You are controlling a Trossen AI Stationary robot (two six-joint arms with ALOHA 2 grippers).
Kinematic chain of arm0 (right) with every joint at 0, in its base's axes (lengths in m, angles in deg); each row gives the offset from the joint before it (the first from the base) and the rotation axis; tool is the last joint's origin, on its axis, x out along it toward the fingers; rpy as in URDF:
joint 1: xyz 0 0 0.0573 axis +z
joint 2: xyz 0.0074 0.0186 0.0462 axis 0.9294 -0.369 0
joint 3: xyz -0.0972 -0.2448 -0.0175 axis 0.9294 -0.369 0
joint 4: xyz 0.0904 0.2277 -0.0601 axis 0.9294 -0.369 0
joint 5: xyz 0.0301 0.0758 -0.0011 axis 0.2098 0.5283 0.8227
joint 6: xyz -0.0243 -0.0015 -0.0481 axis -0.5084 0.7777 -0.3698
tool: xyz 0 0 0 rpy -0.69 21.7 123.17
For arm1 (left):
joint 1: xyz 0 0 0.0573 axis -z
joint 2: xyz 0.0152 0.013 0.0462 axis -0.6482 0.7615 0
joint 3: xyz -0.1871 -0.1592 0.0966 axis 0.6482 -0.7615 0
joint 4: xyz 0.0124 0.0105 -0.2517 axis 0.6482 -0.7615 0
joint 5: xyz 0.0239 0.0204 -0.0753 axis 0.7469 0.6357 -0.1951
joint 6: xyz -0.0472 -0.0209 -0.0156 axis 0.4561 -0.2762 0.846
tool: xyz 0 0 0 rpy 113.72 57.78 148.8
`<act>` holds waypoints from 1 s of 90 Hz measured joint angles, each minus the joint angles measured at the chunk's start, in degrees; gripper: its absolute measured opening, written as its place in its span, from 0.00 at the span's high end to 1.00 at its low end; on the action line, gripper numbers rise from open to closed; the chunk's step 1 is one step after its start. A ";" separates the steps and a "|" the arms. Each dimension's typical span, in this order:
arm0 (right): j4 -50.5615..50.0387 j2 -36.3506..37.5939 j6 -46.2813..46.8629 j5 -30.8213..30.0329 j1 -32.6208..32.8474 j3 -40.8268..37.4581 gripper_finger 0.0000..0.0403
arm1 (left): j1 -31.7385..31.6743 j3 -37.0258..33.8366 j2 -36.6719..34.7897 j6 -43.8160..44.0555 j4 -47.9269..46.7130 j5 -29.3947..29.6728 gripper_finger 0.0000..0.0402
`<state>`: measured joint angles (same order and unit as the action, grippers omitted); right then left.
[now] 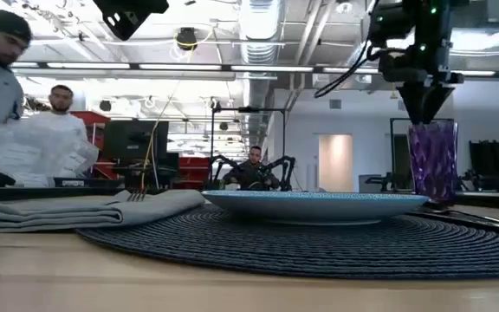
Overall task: Set table place
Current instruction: Move the violet glass on the top right side of the black tablemat
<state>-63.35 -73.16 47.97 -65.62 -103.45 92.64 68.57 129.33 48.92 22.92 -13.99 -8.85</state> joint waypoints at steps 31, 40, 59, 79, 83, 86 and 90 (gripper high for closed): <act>0.61 -3.16 -1.95 1.36 -4.55 -0.67 0.72 | -0.01 -0.02 0.00 0.02 -1.05 0.00 1.00; 0.63 -3.03 -2.64 1.78 -4.80 -0.67 0.92 | 0.00 -0.02 0.00 0.04 -1.09 0.00 1.00; -1.22 -2.79 -2.93 3.50 -4.51 -0.67 0.99 | -0.01 0.00 0.00 0.11 -1.12 0.00 1.00; -2.57 -0.02 0.92 7.58 1.52 -0.67 1.00 | 0.00 0.00 0.00 0.15 -0.88 0.00 1.00; -3.31 1.01 2.64 7.53 3.39 -0.67 1.00 | 0.00 -0.02 0.00 0.15 -0.91 0.00 1.00; -3.98 1.75 4.06 7.52 4.90 -0.67 1.00 | -0.02 -0.02 0.00 0.15 -0.90 0.00 1.00; -4.95 2.77 6.26 7.51 7.09 -0.67 1.00 | 0.00 -0.02 0.00 0.15 -0.86 0.00 1.00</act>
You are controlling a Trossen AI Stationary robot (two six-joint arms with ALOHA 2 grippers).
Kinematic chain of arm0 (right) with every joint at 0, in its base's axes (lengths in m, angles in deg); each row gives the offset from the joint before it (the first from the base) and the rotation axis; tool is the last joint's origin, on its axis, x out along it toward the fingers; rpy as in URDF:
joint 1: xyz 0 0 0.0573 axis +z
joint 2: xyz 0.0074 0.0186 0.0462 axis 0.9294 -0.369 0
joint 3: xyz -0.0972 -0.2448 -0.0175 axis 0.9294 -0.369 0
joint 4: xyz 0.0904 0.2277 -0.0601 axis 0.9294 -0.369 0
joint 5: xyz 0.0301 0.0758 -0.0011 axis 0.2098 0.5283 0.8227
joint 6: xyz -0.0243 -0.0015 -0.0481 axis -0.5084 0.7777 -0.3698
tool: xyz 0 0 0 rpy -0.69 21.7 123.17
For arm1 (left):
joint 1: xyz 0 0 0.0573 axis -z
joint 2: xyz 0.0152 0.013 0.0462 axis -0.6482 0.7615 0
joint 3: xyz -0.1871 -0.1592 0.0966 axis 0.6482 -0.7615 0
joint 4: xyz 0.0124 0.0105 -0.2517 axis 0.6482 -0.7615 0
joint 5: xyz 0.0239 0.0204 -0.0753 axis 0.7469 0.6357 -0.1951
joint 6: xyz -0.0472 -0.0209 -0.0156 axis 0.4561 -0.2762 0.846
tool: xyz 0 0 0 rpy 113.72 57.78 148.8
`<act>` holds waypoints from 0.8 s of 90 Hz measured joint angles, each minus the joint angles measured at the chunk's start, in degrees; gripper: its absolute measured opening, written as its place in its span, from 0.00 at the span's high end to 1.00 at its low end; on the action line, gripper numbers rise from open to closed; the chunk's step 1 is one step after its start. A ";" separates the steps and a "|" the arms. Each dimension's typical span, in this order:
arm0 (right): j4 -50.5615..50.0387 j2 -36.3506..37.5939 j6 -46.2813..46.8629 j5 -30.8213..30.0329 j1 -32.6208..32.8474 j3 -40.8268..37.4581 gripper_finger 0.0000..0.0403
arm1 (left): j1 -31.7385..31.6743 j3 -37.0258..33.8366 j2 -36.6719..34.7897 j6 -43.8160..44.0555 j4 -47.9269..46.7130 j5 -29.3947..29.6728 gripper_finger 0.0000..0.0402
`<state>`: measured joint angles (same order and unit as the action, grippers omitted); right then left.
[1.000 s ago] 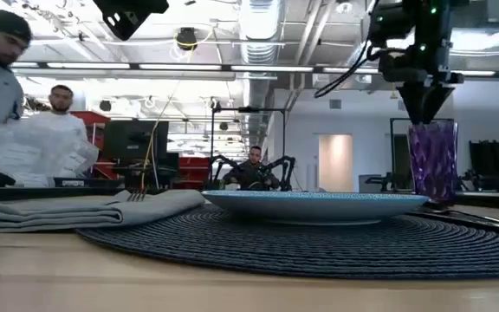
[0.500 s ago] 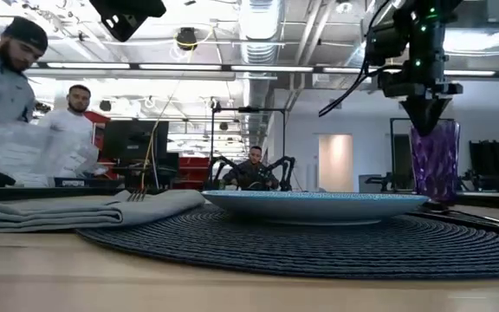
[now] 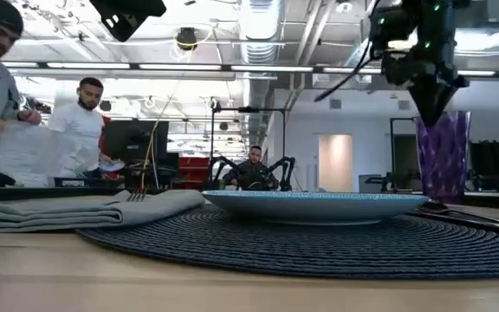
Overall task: Set table place
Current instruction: Move the violet glass on the top right side of the black tablemat
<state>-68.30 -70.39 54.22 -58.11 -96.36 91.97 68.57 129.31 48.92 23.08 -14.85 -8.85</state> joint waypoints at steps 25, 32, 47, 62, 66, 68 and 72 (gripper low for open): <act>-1.27 1.73 16.75 -0.08 19.63 0.00 1.00 | 0.00 0.01 0.00 0.12 0.02 0.00 1.00; -1.20 0.25 19.77 -0.60 23.53 0.00 1.00 | -0.02 0.00 0.00 0.22 0.07 0.00 1.00; 0.07 -2.68 23.35 -1.92 28.34 0.00 1.00 | 0.00 0.00 0.00 1.17 0.05 -0.01 1.00; 1.54 -4.28 24.92 -1.83 30.70 0.02 1.00 | 0.00 0.00 0.00 1.53 0.05 0.00 1.00; 0.98 -4.61 25.19 -1.71 30.96 0.00 1.00 | -0.02 0.00 0.00 1.68 0.05 0.00 1.00; 1.00 -4.62 25.25 -1.68 31.07 0.00 1.00 | -0.02 0.01 0.00 1.80 0.05 0.00 1.00; 1.56 -4.62 25.33 -1.81 31.08 0.00 1.00 | -0.02 0.00 0.00 1.88 0.02 0.00 1.00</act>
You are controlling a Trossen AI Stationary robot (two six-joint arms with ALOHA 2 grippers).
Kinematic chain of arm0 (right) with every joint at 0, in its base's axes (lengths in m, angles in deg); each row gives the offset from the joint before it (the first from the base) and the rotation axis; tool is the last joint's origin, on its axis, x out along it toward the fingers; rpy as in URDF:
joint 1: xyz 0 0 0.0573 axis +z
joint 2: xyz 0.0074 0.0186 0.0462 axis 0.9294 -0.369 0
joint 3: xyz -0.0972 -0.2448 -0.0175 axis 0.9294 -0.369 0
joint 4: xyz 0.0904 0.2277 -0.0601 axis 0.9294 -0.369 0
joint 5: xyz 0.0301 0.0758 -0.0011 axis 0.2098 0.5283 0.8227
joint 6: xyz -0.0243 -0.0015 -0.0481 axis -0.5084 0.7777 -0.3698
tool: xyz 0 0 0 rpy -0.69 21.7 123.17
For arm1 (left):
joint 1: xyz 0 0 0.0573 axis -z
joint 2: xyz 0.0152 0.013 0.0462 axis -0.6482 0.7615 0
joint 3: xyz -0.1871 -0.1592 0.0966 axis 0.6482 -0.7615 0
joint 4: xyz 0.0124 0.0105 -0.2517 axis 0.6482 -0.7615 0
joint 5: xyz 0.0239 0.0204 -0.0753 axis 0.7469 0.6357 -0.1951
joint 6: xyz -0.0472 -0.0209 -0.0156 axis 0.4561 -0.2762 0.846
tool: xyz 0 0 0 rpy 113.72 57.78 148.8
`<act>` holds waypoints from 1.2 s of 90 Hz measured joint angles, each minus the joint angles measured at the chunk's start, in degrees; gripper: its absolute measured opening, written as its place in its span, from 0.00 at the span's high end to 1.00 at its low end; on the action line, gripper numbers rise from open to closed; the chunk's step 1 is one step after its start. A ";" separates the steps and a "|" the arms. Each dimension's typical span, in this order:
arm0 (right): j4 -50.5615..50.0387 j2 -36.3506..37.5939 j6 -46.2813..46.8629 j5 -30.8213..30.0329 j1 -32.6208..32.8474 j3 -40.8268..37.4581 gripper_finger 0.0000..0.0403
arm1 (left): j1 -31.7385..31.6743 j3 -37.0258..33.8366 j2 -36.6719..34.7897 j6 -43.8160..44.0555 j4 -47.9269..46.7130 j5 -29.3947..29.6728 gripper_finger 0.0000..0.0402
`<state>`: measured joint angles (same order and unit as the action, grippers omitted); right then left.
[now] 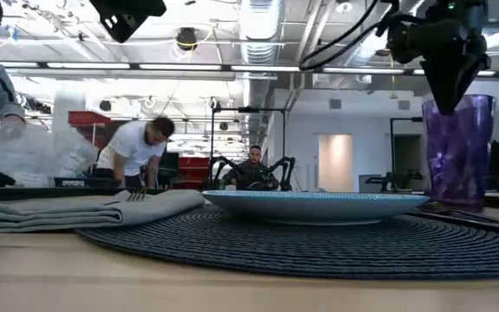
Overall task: Set table place
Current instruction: Move the violet glass on the top right side of the black tablemat, then adjust the black fork
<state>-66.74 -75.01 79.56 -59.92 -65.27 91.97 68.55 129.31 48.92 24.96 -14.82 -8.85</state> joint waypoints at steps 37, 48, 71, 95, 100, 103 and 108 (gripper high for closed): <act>2.11 0.04 0.00 -2.65 1.42 0.00 0.84 | 0.00 0.00 0.00 0.52 -0.02 -0.01 1.00; 2.12 0.29 0.43 -2.96 1.46 0.00 0.81 | 0.02 0.00 0.00 0.52 -0.02 0.00 1.00; 1.82 4.38 3.19 -9.15 5.49 3.33 0.80 | 0.01 0.00 0.00 0.55 -0.01 -0.01 1.00; 4.95 9.74 10.08 -28.37 21.36 6.95 0.80 | -1.08 0.13 -0.07 13.85 -5.66 0.63 1.00; 4.92 9.94 11.32 -31.81 24.49 6.95 0.80 | -2.33 -0.37 0.11 20.78 -15.06 -1.10 1.00; 4.91 9.92 12.01 -33.76 26.00 6.95 0.80 | -2.98 -1.29 0.47 25.14 -19.88 -1.98 1.00; 5.10 9.75 12.85 -35.80 28.02 6.95 0.80 | -3.91 -3.82 0.70 30.14 -24.21 -3.70 1.00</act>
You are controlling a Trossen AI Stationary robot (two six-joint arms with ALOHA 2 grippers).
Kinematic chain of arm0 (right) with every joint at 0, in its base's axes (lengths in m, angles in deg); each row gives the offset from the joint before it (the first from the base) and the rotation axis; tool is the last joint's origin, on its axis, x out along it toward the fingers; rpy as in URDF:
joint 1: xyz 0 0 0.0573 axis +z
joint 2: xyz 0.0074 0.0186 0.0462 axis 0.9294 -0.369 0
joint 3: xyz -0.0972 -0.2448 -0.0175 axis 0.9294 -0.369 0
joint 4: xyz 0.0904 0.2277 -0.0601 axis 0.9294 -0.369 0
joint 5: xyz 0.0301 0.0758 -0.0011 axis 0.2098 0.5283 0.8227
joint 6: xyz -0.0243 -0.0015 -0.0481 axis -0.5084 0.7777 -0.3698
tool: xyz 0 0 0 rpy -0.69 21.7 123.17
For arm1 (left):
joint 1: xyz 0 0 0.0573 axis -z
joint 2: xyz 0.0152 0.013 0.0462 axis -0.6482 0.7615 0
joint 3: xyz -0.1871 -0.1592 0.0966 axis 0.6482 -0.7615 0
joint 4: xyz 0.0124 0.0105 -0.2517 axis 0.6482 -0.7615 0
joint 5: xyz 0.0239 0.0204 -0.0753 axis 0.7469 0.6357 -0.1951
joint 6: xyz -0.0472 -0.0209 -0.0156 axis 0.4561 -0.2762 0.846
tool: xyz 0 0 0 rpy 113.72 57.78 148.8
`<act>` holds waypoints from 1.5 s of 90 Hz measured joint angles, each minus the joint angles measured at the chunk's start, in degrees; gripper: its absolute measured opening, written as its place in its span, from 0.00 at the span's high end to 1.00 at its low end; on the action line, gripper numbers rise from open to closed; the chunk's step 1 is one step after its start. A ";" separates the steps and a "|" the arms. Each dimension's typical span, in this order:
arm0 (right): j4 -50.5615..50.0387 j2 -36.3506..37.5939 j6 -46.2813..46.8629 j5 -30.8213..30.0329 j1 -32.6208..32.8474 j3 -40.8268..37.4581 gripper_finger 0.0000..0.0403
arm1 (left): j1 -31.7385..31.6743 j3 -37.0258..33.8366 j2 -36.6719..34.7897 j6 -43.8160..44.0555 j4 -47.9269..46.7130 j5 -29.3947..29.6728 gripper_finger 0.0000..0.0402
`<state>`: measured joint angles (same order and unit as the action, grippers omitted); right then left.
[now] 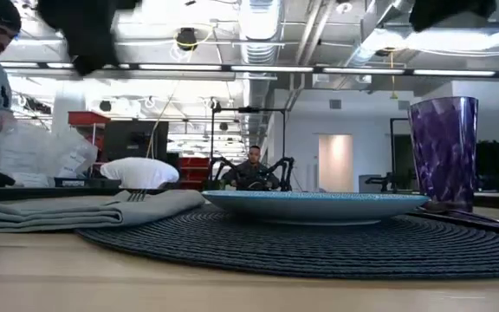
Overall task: Set table place
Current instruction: Adjust the black fork
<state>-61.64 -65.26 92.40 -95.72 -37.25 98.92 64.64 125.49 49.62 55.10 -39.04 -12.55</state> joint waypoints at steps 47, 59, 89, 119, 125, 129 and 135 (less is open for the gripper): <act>1.66 -1.21 0.51 -3.19 2.27 -0.04 0.80 | -7.42 -20.66 0.26 -2.93 37.98 -15.13 1.00; 1.77 -1.21 0.53 -3.57 2.25 -0.04 0.80 | -10.12 -20.53 0.26 -5.04 35.71 -15.09 1.00; 1.88 -1.20 0.51 -4.77 2.16 -0.04 0.80 | -9.54 -7.89 0.31 -25.31 16.79 -13.93 1.00; 1.93 -2.04 1.60 -4.84 2.16 -1.79 0.80 | -11.49 -5.49 4.41 -25.09 19.61 -10.66 1.00; 2.06 -2.21 2.34 -4.84 2.29 -2.16 0.80 | -12.88 -5.51 7.10 -27.13 17.71 -19.13 1.00; 1.94 -2.28 2.41 -4.83 2.27 -2.21 0.80 | -13.41 -5.45 8.29 -25.59 16.16 -20.60 1.00; 2.12 -2.30 2.33 -4.84 2.27 -2.21 0.80 | -14.02 -5.45 9.68 -20.11 15.68 -19.77 1.00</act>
<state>-59.52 -67.56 94.73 -100.55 -34.98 96.71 50.61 120.04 59.29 34.99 -23.36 -32.32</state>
